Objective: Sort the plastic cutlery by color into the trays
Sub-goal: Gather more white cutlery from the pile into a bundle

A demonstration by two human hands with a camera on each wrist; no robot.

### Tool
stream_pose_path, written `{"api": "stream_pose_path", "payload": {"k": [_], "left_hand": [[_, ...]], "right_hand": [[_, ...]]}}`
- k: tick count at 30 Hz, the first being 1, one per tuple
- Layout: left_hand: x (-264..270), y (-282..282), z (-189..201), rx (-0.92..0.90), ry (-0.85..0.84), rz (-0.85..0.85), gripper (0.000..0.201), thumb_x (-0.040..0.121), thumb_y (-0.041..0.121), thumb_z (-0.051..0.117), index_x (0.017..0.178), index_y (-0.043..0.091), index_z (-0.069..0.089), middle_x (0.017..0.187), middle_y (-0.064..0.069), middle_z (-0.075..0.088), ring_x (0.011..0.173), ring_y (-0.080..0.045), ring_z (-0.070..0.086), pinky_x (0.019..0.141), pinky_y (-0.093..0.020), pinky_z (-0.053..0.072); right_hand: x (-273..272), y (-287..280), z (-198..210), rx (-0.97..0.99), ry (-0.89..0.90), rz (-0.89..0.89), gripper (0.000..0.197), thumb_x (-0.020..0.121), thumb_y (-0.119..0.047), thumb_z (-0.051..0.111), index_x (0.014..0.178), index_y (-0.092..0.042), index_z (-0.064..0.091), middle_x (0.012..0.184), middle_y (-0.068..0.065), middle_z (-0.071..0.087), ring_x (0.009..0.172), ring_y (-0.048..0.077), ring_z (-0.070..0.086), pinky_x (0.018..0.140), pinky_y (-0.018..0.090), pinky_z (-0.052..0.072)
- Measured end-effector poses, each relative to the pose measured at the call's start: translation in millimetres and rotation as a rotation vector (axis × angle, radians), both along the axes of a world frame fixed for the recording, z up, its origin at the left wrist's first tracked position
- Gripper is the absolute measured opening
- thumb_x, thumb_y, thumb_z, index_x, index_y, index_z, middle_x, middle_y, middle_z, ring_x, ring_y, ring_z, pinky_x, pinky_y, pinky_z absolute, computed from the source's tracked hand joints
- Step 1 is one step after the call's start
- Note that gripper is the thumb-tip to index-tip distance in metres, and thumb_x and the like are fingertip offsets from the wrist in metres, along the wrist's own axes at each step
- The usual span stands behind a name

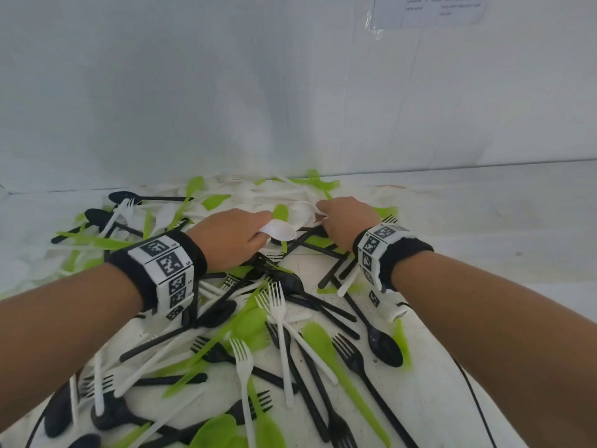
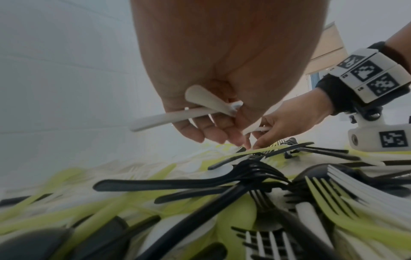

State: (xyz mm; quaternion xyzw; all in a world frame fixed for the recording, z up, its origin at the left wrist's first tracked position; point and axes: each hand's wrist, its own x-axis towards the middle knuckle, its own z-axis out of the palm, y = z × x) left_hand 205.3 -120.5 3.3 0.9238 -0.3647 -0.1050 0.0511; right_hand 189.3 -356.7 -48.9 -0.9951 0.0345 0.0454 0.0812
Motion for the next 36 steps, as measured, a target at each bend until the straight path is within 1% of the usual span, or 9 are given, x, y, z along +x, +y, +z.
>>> {"api": "stream_pose_path", "payload": {"k": [4,9,13,17,20,23,27,33,36], "left_hand": [[0,-2,2,-0.106,0.022,0.086,0.01,0.104,0.022,0.041,0.096,0.017,0.043,0.071,0.0,0.052,0.058,-0.015,0.043,0.053,-0.031,0.028],[-1,-1,1,-0.33,0.082,0.192,0.018,0.102,0.024,0.045,0.085,0.02,0.042,0.087,-0.006,0.065,0.059,-0.019,0.048,0.055,-0.036,0.038],[-2,3,2,-0.395,0.106,0.286,0.019,0.102,0.026,0.045,0.098,0.009,0.054,0.089,-0.014,0.065,0.061,-0.02,0.047,0.06,-0.036,0.039],[-8,12,1,-0.448,0.166,0.359,0.02,0.105,0.021,0.043,0.111,0.009,0.057,0.075,0.01,0.051,0.06,-0.01,0.045,0.057,-0.029,0.035],[-13,26,-2,-0.415,0.164,0.357,0.025,0.103,0.031,0.047,0.106,0.009,0.057,0.081,-0.01,0.059,0.059,-0.012,0.046,0.06,-0.03,0.038],[-23,40,-6,-0.376,0.159,0.316,0.034,0.101,0.043,0.054,0.095,0.01,0.061,0.081,-0.006,0.062,0.067,0.0,0.059,0.067,-0.028,0.045],[-43,55,-13,-0.317,0.178,0.227,0.023,0.098,0.041,0.057,0.093,0.019,0.063,0.087,-0.005,0.067,0.081,-0.024,0.064,0.078,-0.041,0.052],[-68,79,-15,-0.2,0.006,0.14,0.03,0.099,0.038,0.058,0.077,0.021,0.048,0.067,0.003,0.055,0.062,-0.016,0.053,0.062,-0.036,0.043],[-73,100,-16,-0.195,-0.002,0.195,0.034,0.099,0.04,0.058,0.072,0.025,0.044,0.068,0.003,0.054,0.062,-0.016,0.053,0.057,-0.034,0.04]], "right_hand": [[-3,4,0,0.024,-0.116,0.052,0.002,0.103,-0.025,0.044,0.102,-0.026,0.043,0.084,0.002,0.055,0.072,0.029,0.059,0.057,0.033,0.043],[-11,7,16,0.068,-0.264,0.018,0.02,0.099,-0.016,0.044,0.117,-0.022,0.036,0.07,0.004,0.055,0.058,0.029,0.055,0.049,0.03,0.035],[-19,11,24,0.239,-0.35,-0.033,0.01,0.102,-0.031,0.039,0.103,-0.021,0.038,0.066,0.002,0.057,0.056,0.025,0.055,0.051,0.032,0.039],[-21,16,21,0.434,-0.351,-0.095,0.016,0.102,-0.033,0.047,0.105,-0.021,0.037,0.071,0.0,0.06,0.062,0.023,0.058,0.059,0.037,0.049],[-26,26,17,0.585,-0.288,-0.135,0.033,0.094,-0.022,0.049,0.122,-0.021,0.031,0.074,0.007,0.067,0.063,0.029,0.064,0.064,0.045,0.056],[-33,33,17,0.573,-0.186,-0.158,0.044,0.092,-0.029,0.049,0.133,-0.02,0.035,0.086,0.005,0.068,0.075,0.027,0.064,0.069,0.038,0.051],[-52,40,16,0.432,-0.074,-0.098,0.025,0.098,-0.04,0.046,0.102,-0.017,0.054,0.085,-0.003,0.06,0.085,0.024,0.06,0.07,0.035,0.043],[-82,66,15,0.551,-0.076,-0.027,0.015,0.099,-0.033,0.044,0.087,-0.024,0.039,0.082,0.004,0.06,0.073,0.026,0.058,0.067,0.039,0.048],[-95,92,20,0.578,-0.001,0.05,0.013,0.102,-0.034,0.046,0.099,-0.021,0.043,0.085,0.002,0.06,0.076,0.024,0.058,0.061,0.034,0.04]]}}
